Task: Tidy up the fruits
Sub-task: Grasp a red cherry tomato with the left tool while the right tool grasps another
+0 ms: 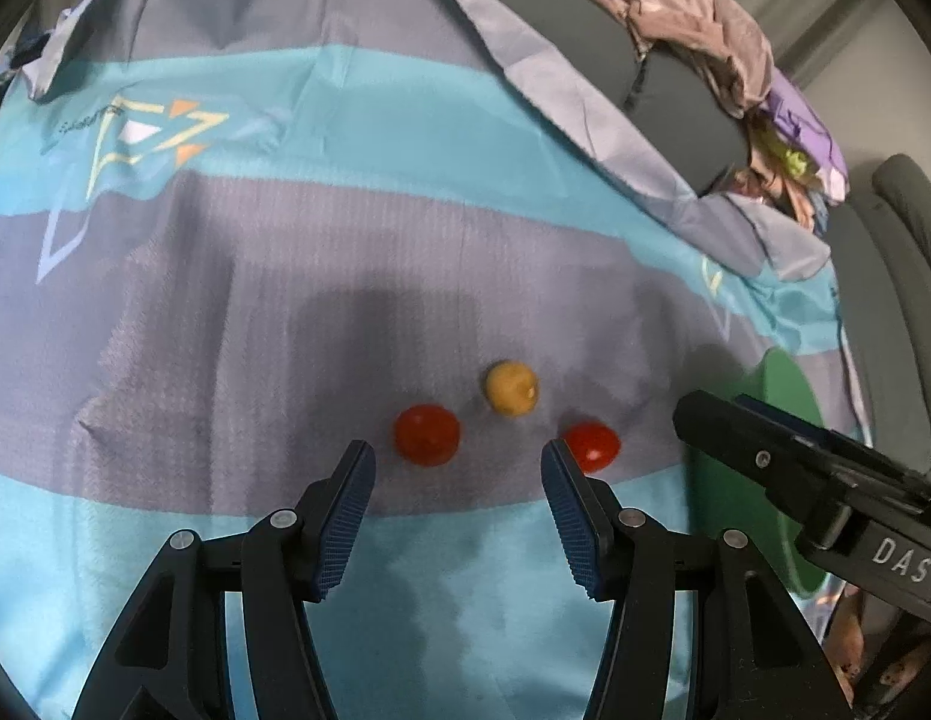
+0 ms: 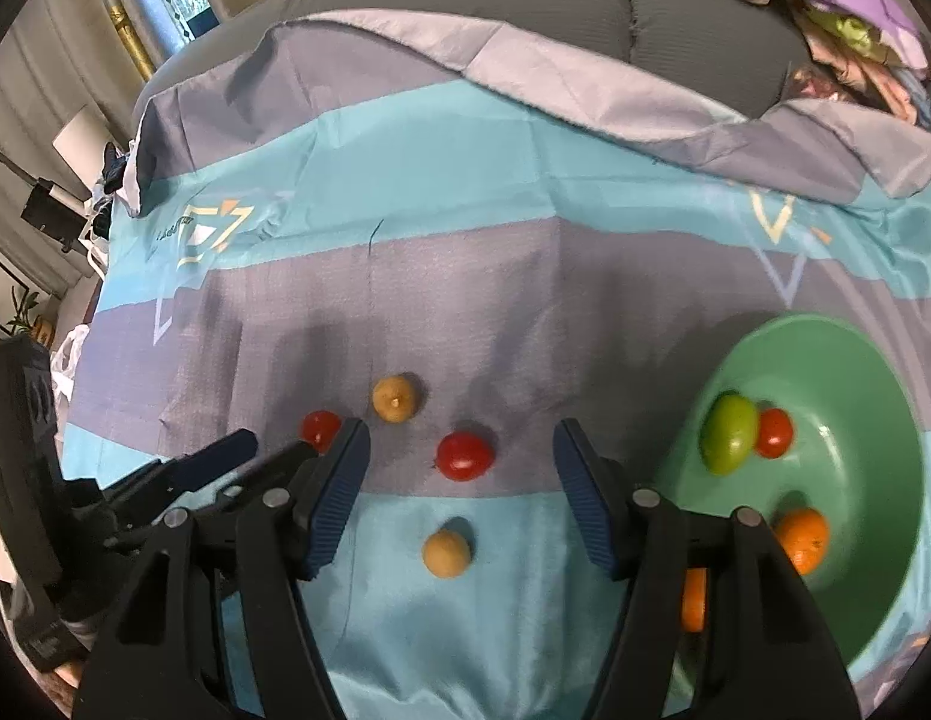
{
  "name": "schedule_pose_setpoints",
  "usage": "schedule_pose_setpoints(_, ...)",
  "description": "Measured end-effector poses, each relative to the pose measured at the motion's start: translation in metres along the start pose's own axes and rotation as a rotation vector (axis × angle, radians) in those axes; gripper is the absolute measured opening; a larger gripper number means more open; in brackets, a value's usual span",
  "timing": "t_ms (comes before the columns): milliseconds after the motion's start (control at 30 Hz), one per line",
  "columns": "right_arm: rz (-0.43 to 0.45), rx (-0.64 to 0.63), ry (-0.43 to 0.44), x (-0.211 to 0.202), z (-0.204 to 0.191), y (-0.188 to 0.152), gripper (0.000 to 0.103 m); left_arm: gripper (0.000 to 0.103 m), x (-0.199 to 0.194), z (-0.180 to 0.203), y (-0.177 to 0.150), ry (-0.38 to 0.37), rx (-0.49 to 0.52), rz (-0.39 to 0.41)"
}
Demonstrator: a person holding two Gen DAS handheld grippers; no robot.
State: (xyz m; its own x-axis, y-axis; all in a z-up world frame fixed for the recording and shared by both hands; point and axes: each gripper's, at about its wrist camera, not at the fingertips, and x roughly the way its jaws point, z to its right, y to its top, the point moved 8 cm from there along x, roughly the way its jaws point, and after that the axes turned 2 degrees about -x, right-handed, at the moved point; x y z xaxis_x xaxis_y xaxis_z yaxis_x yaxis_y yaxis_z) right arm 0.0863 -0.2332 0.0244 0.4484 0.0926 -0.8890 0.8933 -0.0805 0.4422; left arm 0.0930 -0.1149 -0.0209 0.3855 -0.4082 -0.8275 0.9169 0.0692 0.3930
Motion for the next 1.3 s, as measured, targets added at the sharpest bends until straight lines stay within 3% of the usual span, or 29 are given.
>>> schedule_pose_setpoints(133, -0.019, -0.010, -0.007, 0.011, -0.002, -0.003, 0.055, 0.057, 0.010, 0.002, -0.004, 0.002, 0.012, -0.020)
schedule_pose_setpoints(267, -0.039, -0.003, 0.011, 0.019, -0.004, -0.004, 0.043, 0.057, 0.013, 0.002, -0.004, -0.005, 0.018, -0.012)
schedule_pose_setpoints(400, -0.043, 0.012, 0.038, 0.021, -0.004, -0.003, 0.038, 0.048, 0.013, -0.004, -0.003, -0.008, 0.004, -0.008)
schedule_pose_setpoints(633, -0.069, 0.034, 0.055, 0.030, -0.004, -0.005, 0.037, 0.042, 0.014, -0.016, -0.002, -0.013, -0.045, -0.007)
schedule_pose_setpoints(867, -0.100, 0.018, -0.005, 0.049, -0.004, -0.011, 0.037, 0.041, 0.023, -0.017, -0.002, -0.008, -0.061, -0.003)
schedule_pose_setpoints(1000, -0.120, 0.006, -0.025, 0.062, -0.005, -0.015, 0.037, 0.033, 0.026, -0.015, -0.001, -0.011, -0.065, -0.003)
schedule_pose_setpoints(1300, -0.135, -0.004, -0.047, 0.076, -0.002, -0.017, 0.033, 0.028, 0.029, -0.015, 0.002, -0.021, -0.070, 0.008)
